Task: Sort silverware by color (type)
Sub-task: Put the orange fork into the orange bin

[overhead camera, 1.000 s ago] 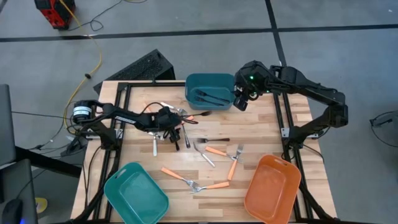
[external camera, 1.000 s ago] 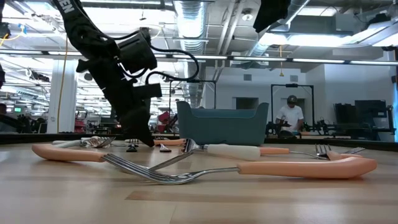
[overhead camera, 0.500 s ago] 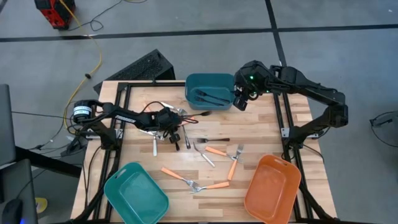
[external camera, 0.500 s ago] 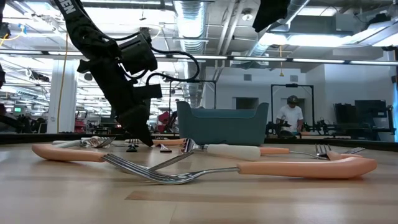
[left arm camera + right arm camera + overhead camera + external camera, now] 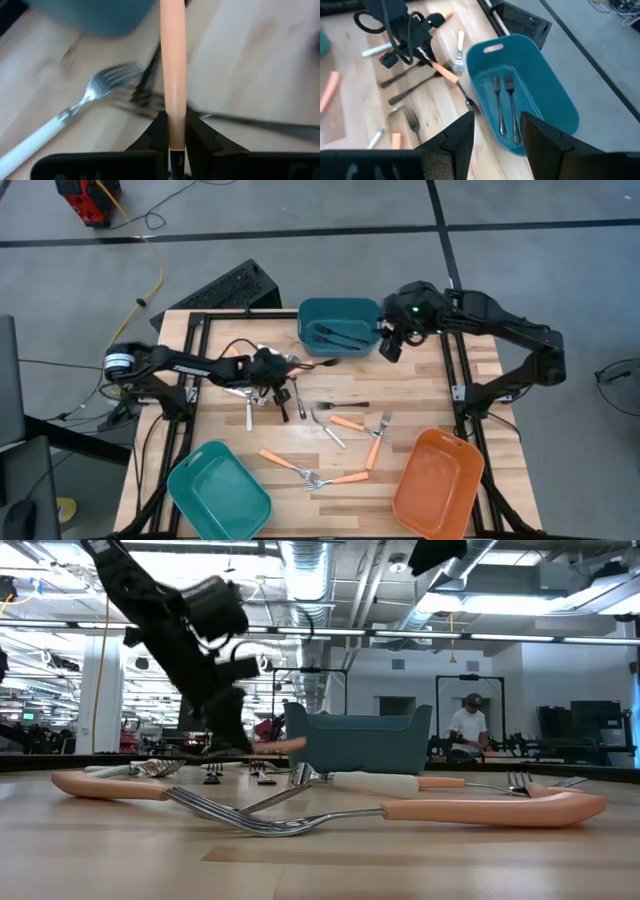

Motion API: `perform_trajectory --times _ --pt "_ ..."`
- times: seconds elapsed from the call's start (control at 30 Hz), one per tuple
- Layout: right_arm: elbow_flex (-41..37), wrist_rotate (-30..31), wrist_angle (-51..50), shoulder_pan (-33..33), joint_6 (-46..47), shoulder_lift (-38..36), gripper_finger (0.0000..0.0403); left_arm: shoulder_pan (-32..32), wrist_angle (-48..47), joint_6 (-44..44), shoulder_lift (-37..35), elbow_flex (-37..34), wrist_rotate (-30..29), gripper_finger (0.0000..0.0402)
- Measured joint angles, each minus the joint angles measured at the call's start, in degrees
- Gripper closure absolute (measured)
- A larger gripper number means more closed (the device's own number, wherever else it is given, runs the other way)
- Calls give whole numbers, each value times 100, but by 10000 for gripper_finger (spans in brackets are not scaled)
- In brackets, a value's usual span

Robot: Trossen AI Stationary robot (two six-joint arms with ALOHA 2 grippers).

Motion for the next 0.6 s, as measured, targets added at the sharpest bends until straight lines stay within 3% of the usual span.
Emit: perform_trajectory --times 0.4,0.6 --pt "-116 14 35 1142 211 -974 220 -727 249 -1 -2607 9 135 383" --pt "-1846 75 1318 1966 135 -1852 220 -1309 670 445 -3485 20 48 383"
